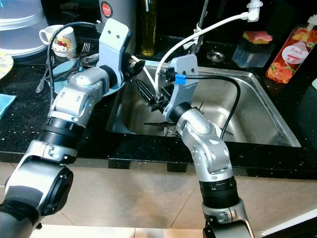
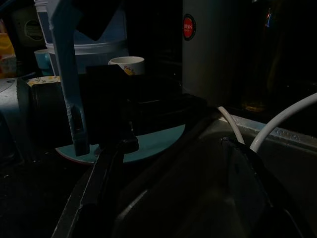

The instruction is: Kitchen organization

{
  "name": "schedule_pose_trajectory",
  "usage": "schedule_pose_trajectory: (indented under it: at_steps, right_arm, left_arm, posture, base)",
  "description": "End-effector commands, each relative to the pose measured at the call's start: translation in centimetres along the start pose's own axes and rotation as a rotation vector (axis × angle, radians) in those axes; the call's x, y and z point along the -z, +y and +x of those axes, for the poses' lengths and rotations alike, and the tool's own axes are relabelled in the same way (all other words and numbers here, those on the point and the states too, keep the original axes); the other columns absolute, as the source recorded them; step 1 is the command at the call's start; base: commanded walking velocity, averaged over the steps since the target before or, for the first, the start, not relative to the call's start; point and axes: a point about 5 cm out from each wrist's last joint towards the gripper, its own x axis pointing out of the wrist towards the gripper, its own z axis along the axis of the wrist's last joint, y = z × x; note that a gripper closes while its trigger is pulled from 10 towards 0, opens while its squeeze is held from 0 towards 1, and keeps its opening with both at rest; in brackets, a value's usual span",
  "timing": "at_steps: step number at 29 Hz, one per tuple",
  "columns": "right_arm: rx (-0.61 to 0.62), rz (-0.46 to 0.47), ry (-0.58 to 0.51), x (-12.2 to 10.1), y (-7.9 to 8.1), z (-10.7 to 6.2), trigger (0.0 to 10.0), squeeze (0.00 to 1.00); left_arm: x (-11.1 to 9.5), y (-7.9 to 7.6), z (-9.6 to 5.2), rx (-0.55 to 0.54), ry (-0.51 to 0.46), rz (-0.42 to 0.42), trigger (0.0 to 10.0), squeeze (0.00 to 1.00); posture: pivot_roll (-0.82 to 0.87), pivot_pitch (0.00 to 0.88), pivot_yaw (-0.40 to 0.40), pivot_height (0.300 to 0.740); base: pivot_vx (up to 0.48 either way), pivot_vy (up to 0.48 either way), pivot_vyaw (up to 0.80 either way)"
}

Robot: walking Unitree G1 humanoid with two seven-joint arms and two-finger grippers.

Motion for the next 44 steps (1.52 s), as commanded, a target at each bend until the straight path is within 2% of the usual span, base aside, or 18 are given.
schedule_pose_trajectory:
  at_steps: [1, 19, 23, 26, 44]
  right_arm:
    - [0.016, -0.005, -0.032, -0.6, -0.3, -0.1, 10.0, 0.00]
    - [0.017, -0.005, -0.037, -0.7, -0.3, 0.0, 10.0, 0.00]
    - [0.020, -0.003, -0.038, -0.7, -0.4, 0.0, 10.0, 0.00]
    - [0.018, -0.003, -0.037, -0.7, -0.4, 0.0, 10.0, 0.00]
    - [0.007, 0.000, -0.036, -0.6, -0.3, 0.3, 10.0, 0.00]
  left_arm:
    - [-0.2, -0.1, 0.2, 0.000, -0.007, 0.015, 10.0, 0.00]
    - [-0.1, 0.1, 0.3, -0.029, -0.002, 0.014, 10.0, 0.00]
    - [0.3, 0.3, 0.4, -0.053, 0.027, 0.033, 10.0, 0.00]
    - [1.2, 1.4, 0.4, -0.142, 0.088, 0.057, 10.0, 0.00]
    - [1.5, 1.9, 0.5, -0.175, 0.105, 0.056, 10.0, 0.00]
  posture:
    - [0.22, 0.055, -0.078, 0.740]
    - [0.22, 0.055, -0.082, 0.740]
    - [0.22, 0.053, -0.082, 0.740]
    - [0.22, 0.051, -0.088, 0.740]
    - [0.23, 0.050, -0.094, 0.740]
  base:
    - [0.000, 0.000, 0.00]
    - [0.000, 0.000, 0.00]
    - [0.000, 0.000, 0.00]
    - [0.000, 0.000, 0.00]
    - [0.000, 0.000, 0.00]
